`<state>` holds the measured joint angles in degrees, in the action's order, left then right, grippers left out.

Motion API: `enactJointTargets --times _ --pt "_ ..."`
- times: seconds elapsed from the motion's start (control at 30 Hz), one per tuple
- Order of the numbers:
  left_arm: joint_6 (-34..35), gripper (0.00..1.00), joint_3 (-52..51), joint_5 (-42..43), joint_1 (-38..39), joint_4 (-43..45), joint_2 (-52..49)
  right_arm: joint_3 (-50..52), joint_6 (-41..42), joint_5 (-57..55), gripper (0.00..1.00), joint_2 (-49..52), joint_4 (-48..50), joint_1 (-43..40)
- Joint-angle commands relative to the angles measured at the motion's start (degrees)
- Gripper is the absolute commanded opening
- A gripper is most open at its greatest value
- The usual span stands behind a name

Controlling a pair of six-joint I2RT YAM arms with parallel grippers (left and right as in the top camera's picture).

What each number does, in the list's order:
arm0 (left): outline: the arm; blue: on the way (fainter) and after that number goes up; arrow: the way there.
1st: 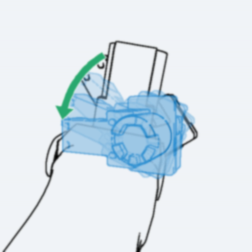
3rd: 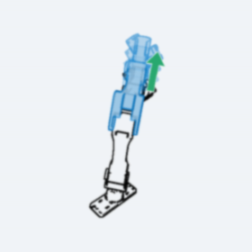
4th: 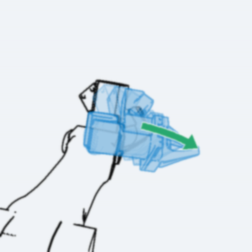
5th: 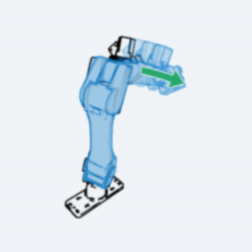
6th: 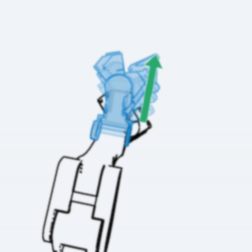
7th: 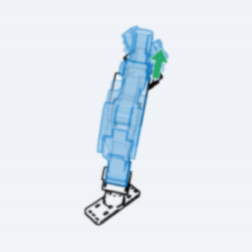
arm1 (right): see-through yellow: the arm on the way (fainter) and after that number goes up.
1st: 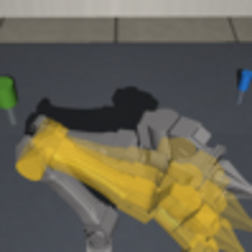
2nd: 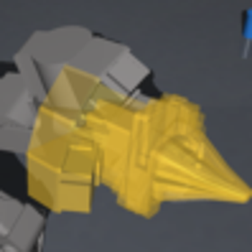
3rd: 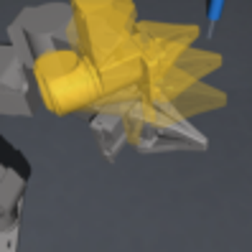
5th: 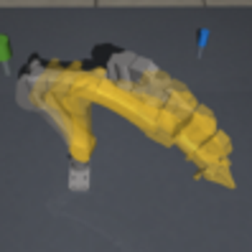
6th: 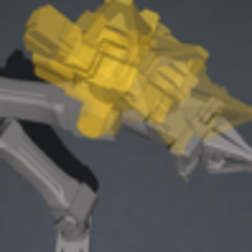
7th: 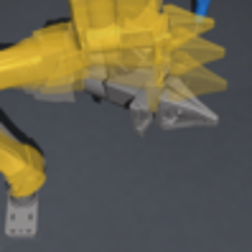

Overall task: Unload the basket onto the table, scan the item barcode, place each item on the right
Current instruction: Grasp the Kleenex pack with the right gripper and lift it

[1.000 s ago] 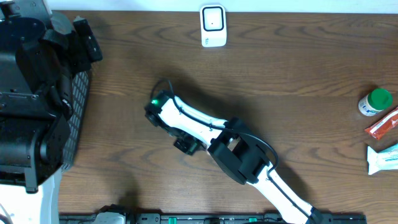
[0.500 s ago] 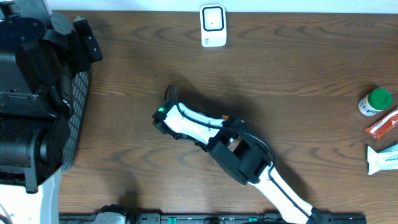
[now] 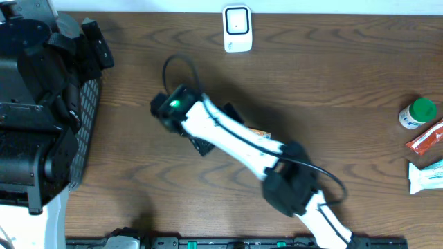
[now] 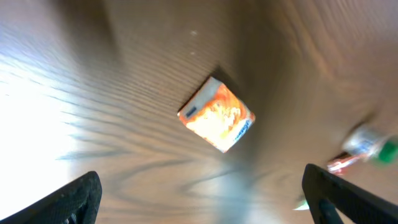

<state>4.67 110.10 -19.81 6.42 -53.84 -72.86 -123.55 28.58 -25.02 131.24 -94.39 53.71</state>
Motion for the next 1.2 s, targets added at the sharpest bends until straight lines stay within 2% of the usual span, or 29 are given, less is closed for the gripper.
enactJointTargets --times 0.0,0.1,0.27,0.4,0.57,0.97,1.17 --pt "0.5 0.98 -0.2 -0.2 -0.2 -0.1 0.2 -0.9 18.6 5.6 0.99 -4.0 -1.0 -4.9" --pt "0.5 0.98 -0.2 -0.2 -0.2 -0.1 0.2 -0.9 25.1 8.7 0.99 -4.4 -2.5 -8.8" --pt "0.5 0.98 -0.2 -0.2 -0.2 -0.1 0.2 2.3 25.9 13.0 0.99 -4.4 -2.4 -13.4" --pt "0.5 0.98 -0.2 -0.2 -0.2 -0.1 0.2 6.8 29.2 14.1 0.99 -4.4 2.3 -14.4" --pt "0.5 0.98 -0.2 -0.2 -0.2 -0.1 0.2 10.4 29.3 16.1 0.99 -4.4 9.1 -14.4" --pt "0.5 0.98 -0.2 -0.2 -0.2 -0.1 0.2 18.2 31.2 16.1 0.99 -4.4 11.5 -16.0" --pt "0.5 0.98 -0.2 -0.2 -0.2 -0.1 0.2 21.4 28.8 16.1 0.99 -4.4 15.8 -17.4"
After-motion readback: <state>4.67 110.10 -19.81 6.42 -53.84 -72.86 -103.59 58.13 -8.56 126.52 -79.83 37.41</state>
